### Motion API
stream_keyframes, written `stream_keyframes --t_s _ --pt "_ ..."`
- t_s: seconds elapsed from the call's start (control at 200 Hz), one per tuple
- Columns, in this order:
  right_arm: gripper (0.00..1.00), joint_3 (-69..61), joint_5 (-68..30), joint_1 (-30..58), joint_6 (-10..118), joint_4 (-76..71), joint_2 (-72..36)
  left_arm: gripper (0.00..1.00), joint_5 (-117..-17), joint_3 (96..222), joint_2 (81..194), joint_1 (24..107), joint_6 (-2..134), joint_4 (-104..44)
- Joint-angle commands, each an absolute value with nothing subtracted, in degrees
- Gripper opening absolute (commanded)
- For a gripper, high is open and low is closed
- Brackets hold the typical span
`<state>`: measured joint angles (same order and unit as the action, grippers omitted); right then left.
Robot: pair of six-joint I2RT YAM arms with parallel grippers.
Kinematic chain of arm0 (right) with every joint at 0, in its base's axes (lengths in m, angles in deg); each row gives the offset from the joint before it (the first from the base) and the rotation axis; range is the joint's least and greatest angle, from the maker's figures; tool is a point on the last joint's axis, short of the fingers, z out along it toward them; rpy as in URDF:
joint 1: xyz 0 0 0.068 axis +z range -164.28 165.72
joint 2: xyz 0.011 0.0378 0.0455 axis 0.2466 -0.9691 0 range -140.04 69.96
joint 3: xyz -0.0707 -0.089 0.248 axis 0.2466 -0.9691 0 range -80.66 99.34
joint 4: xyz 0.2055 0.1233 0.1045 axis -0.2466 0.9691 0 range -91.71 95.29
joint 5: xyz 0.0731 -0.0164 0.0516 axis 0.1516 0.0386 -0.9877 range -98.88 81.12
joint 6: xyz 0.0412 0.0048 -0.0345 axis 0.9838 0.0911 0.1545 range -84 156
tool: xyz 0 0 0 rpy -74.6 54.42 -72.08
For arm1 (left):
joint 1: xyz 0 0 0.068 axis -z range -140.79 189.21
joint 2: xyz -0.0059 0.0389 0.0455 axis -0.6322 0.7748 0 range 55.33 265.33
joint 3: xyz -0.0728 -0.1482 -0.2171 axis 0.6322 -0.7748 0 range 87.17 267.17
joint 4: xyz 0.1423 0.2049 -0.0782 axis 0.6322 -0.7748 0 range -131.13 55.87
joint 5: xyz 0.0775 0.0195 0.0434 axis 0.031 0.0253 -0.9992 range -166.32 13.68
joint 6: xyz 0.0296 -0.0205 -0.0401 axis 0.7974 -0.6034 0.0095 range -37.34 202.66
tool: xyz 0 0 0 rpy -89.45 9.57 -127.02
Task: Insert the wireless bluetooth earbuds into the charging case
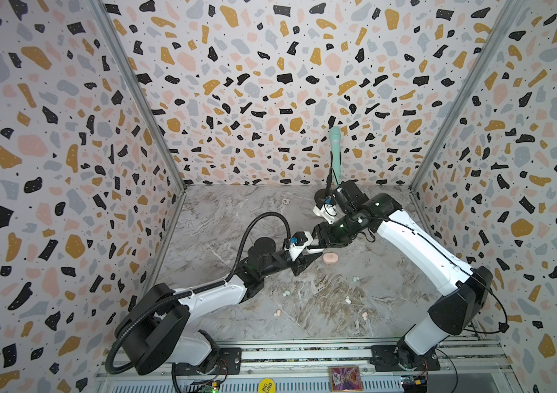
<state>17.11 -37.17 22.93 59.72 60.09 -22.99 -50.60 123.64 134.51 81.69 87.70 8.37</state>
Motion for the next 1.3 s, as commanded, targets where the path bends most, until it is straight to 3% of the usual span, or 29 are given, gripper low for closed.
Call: stream_keyframes --t_s 0.0,1.292 --pt "0.48 17.5 -38.5 23.7 59.9 58.9 -22.5 0.41 -47.9 124.4 134.4 82.2 87.3 13.7" --pt "0.48 17.1 -40.3 23.1 61.2 58.0 -22.6 0.45 -46.3 124.2 134.8 82.2 85.4 16.5"
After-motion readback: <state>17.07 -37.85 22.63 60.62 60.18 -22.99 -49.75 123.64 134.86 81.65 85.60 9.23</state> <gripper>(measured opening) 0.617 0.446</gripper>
